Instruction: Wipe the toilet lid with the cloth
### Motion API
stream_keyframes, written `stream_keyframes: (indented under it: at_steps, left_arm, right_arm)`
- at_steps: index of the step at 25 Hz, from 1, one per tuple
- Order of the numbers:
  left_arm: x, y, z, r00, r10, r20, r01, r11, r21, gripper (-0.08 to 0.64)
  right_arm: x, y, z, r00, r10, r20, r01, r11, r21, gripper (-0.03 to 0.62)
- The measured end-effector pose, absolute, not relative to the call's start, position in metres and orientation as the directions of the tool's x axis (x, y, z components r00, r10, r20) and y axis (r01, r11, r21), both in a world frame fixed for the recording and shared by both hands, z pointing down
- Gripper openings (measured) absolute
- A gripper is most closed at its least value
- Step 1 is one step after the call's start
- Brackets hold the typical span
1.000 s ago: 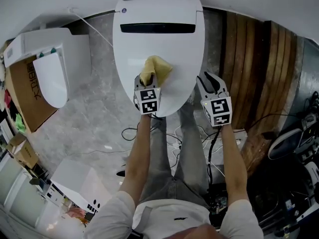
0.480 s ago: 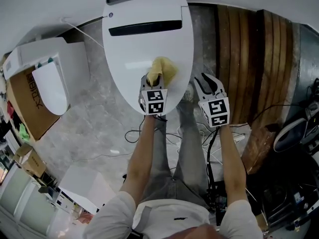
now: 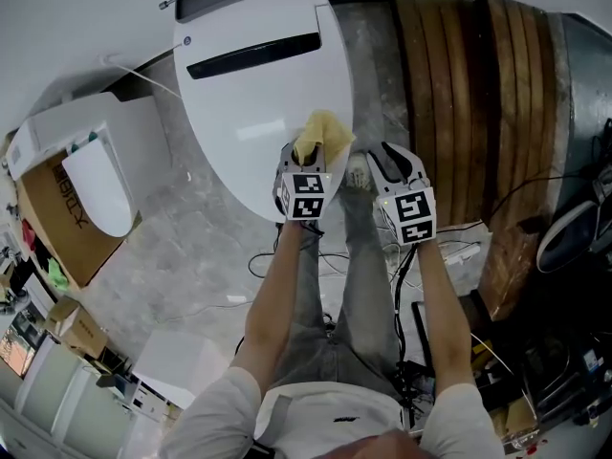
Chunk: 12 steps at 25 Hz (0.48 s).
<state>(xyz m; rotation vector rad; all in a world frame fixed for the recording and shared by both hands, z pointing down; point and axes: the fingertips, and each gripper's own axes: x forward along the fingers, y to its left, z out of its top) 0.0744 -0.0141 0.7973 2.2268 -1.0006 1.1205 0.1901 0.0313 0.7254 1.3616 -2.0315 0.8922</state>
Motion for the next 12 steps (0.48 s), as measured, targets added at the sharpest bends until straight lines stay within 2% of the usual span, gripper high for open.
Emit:
stream_keyframes:
  at_steps: [12]
  left_arm:
    - [0.112, 0.034, 0.806, 0.499, -0.258, 0.828, -0.623, -0.77, 0.136, 0.08]
  right_arm:
    - [0.195, 0.067, 0.738, -0.321, -0.574, 0.753, -0.947, 0.204, -0.248, 0.138]
